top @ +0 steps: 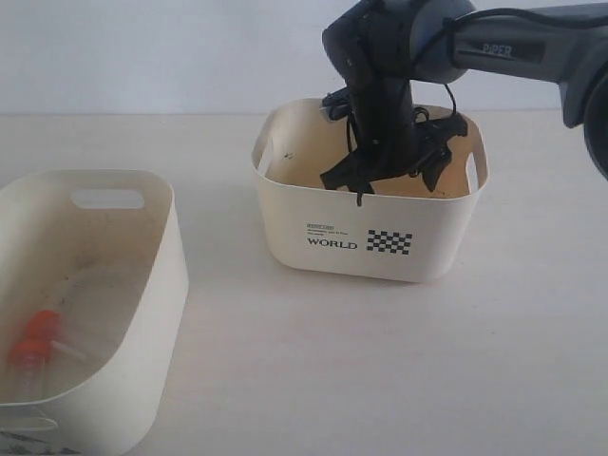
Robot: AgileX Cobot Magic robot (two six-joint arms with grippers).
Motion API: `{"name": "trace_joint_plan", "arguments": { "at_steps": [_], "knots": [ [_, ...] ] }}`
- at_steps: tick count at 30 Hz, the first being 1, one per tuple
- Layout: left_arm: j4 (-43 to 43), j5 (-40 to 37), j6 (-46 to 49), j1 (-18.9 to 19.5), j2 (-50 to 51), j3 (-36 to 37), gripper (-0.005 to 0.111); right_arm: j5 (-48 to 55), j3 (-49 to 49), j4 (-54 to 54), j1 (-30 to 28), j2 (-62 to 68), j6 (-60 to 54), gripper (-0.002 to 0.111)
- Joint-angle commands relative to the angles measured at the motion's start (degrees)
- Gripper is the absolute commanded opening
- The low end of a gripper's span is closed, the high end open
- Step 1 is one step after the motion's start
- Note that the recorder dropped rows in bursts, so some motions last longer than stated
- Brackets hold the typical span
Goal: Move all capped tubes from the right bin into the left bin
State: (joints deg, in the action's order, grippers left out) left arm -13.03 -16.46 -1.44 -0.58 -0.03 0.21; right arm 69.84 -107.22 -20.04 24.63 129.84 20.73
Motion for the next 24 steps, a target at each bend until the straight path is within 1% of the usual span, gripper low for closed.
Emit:
{"name": "trace_joint_plan", "arguments": {
  "at_steps": [1, 8, 11, 17, 22, 24],
  "knots": [
    [-0.07, -1.55, -0.54, 0.02, 0.03, -0.21, 0.004, 0.12, -0.07, 0.34, -0.12, 0.04, 5.31, 0.070],
    [-0.07, -3.50, -0.54, 0.02, 0.03, -0.21, 0.004, 0.12, 0.15, 0.45, -0.83, 3.09, 8.48, 0.070],
    [-0.07, -3.50, -0.54, 0.02, 0.03, -0.21, 0.004, 0.12, 1.25, 0.38, -2.48, 3.09, 10.68, 0.070],
    [-0.07, -3.50, -0.54, 0.02, 0.03, -0.21, 0.004, 0.12, 4.71, 0.04, -3.88, 3.09, 10.68, 0.070],
    [-0.07, -3.50, -0.54, 0.02, 0.03, -0.21, 0.004, 0.12, 6.58, 1.95, -4.01, 3.35, 9.95, 0.061],
    [-0.07, -3.50, -0.54, 0.02, 0.03, -0.21, 0.004, 0.12, 6.58, 2.07, -4.01, 3.71, 9.11, 0.061]
  ]
}}
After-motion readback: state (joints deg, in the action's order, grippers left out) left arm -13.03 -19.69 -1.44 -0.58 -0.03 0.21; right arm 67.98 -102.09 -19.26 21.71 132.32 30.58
